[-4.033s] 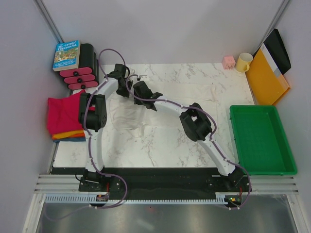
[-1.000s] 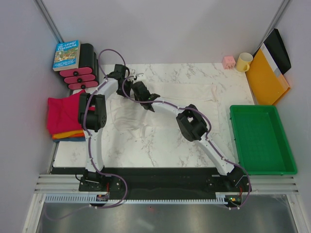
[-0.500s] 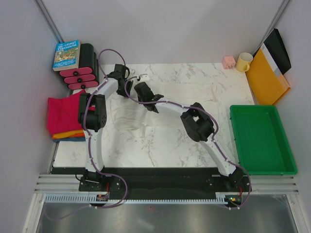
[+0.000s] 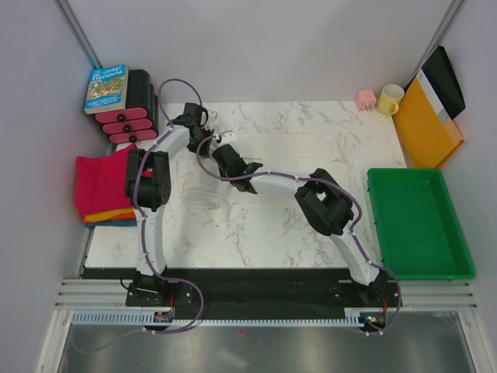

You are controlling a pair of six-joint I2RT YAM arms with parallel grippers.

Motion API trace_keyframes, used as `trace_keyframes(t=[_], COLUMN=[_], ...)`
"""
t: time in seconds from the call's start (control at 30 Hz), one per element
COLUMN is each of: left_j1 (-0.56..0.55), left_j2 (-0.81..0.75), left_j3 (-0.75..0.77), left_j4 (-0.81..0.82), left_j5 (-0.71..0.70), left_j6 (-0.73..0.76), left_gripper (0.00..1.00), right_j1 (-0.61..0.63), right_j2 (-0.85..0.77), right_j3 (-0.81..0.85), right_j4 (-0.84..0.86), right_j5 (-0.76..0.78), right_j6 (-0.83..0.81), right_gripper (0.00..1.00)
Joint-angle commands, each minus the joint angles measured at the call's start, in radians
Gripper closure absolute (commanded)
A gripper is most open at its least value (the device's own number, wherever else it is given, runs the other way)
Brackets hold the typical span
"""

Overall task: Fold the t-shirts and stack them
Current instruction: Fold the flattened tshirt in 1/3 of the way

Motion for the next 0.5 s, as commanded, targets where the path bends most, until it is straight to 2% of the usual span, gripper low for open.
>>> trace_keyframes(t=[0.0,0.2,0.3,0.37,0.4,0.47], left_j1=[-0.001,-0.001,-0.001,-0.001,-0.001,-0.001], left_j2=[0.032,0.034,0.025,0.017,0.013,-0.003], left_j3=[-0.003,0.005,-0.001,-0.012,-0.015,-0.023], left_j4=[-0.036,-0.037,-0.042,-0.039,-0.040,-0.039], left_j5=[0.008,0.010,0.007,0.005,0.004,-0.006], left_j6=[0.025,0.019,0.014,0.016,0.016,0.014], left_gripper=[0.66,0.66,0.66,0.66,0.65,0.65], right_j1=[0.036,0.042,0.042,0.040,0.039,0.036], right_j2=[-0.109,-0.145,-0.120,-0.087,-0.082,-0.091], right_j3=[-0.089,-0.165,-0.149,-0.106,-0.095,-0.081], right_j4=[0.021,0.027,-0.036,-0.082,-0.113,-0.116], right_j5=[0.008,0.019,0.026,0.052,0.064,0.091], right_j6=[0.041,0.079,0.090,0.090,0.090,0.088], right_gripper=[1.00,1.00,0.98,0.82,0.69,0.57])
